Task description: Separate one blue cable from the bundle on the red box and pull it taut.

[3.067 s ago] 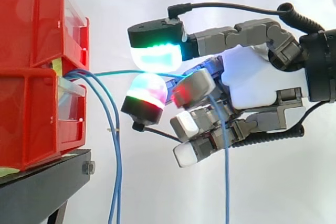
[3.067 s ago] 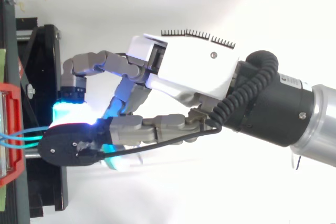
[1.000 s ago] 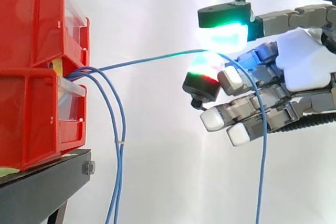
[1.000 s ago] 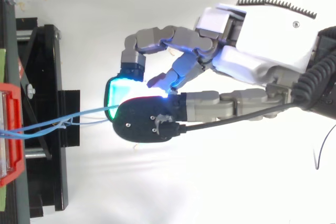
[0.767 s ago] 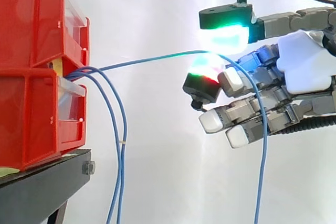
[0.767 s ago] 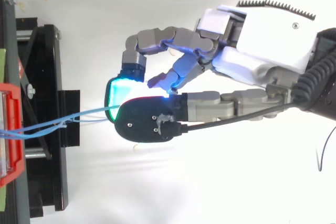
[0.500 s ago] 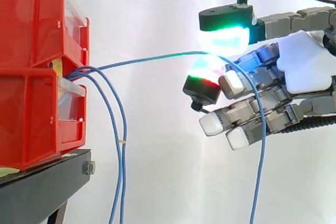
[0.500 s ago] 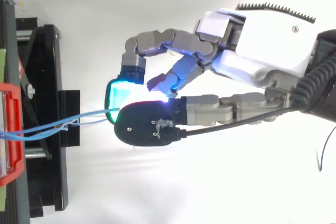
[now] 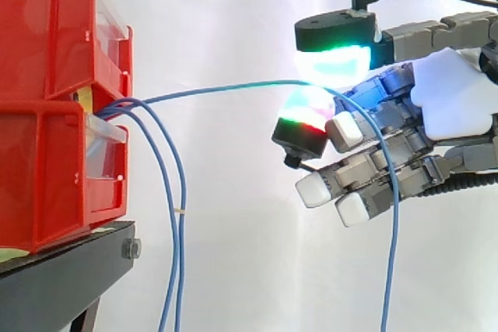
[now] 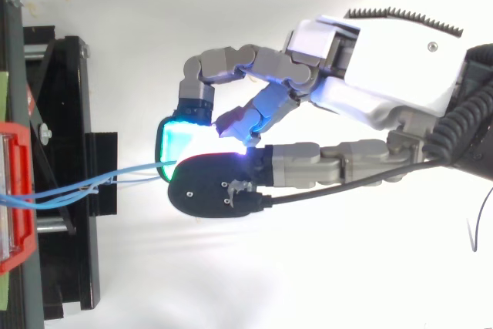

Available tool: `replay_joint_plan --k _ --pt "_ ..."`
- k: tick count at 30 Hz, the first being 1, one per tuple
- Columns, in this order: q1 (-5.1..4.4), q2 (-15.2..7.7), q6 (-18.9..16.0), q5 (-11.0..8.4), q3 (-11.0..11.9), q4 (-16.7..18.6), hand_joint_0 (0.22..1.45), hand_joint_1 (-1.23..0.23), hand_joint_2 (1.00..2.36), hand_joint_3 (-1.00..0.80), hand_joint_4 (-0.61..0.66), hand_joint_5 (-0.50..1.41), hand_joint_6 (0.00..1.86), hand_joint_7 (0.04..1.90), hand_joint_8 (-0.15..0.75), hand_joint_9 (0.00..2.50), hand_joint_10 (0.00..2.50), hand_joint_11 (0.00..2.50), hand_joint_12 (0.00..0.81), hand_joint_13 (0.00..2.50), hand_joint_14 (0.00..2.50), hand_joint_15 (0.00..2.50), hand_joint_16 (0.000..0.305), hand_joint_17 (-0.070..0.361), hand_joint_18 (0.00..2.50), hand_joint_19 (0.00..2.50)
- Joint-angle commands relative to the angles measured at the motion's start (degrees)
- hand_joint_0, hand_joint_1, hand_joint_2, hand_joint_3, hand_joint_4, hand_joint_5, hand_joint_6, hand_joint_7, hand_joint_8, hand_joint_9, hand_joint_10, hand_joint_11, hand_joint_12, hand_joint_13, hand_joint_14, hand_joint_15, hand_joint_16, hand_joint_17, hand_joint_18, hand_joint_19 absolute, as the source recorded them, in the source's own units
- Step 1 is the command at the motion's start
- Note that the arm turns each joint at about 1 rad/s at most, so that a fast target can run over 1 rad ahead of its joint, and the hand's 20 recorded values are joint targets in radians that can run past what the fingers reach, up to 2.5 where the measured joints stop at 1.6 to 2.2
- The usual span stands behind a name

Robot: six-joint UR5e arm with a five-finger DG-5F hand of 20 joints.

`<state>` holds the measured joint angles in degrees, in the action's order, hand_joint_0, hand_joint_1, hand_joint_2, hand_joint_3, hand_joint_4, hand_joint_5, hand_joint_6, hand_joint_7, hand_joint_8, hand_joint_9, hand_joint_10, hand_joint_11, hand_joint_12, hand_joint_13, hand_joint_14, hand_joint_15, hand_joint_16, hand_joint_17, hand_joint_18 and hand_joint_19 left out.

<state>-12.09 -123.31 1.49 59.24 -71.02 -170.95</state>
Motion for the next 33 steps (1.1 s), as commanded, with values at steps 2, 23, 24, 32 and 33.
replay_joint_plan --k 2,23,24,32,33 --pt "0.05 0.0 0.0 -0.01 0.0 0.0 0.68 -0.69 1.01 0.16 0.29 -0.06 0.59 1.36 0.387 0.75 0.01 0.56 0.467 0.7 0.01 0.27 0.059 0.133 0.69 0.42" --pt "0.05 0.0 0.0 -0.01 0.0 -0.1 0.68 -0.69 1.01 0.16 0.29 -0.06 0.59 1.36 0.388 0.79 0.01 0.58 0.446 0.68 0.01 0.27 0.058 0.131 0.69 0.44" --pt "0.05 0.0 0.0 -0.01 0.0 -0.1 0.68 -0.69 1.01 0.16 0.29 -0.06 0.59 1.36 0.39 0.79 0.01 0.58 0.443 0.68 0.01 0.27 0.058 0.131 0.69 0.44" --pt "0.05 0.0 0.0 -0.01 0.0 0.0 0.68 -0.69 1.01 0.16 0.29 -0.06 0.58 1.37 0.387 0.81 0.01 0.59 0.44 0.69 0.01 0.29 0.057 0.128 0.69 0.43" --pt "0.05 0.0 0.0 -0.01 0.0 -0.1 0.68 -0.69 1.01 0.16 0.29 -0.06 0.58 1.37 0.387 0.81 0.01 0.59 0.441 0.69 0.01 0.29 0.057 0.127 0.69 0.44"
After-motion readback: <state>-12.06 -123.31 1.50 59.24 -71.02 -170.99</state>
